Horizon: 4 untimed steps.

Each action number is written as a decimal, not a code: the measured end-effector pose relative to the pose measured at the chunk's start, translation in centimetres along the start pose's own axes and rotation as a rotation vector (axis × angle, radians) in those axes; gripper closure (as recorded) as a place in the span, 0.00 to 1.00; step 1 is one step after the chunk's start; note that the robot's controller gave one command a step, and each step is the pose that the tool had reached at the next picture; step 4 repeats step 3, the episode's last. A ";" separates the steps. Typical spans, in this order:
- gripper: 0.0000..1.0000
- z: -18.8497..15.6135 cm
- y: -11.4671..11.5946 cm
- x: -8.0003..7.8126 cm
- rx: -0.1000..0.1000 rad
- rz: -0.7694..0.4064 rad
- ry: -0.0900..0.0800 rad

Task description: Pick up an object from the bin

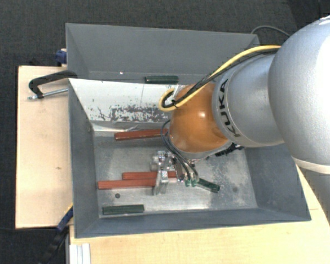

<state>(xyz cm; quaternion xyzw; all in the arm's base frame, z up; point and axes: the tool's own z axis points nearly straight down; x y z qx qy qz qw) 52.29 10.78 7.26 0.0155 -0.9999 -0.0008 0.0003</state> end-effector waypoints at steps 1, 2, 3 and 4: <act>1.00 -12.3 -0.2 1.9 0.000 -0.024 -0.005; 1.00 -12.3 -0.2 1.9 0.000 -0.024 -0.005; 1.00 -18.3 -2.1 0.4 0.001 -0.034 -0.002; 1.00 -18.3 -2.1 0.4 0.001 -0.034 -0.002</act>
Offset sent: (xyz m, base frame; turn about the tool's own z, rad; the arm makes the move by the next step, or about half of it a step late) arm 0.0000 0.0000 0.0000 0.0000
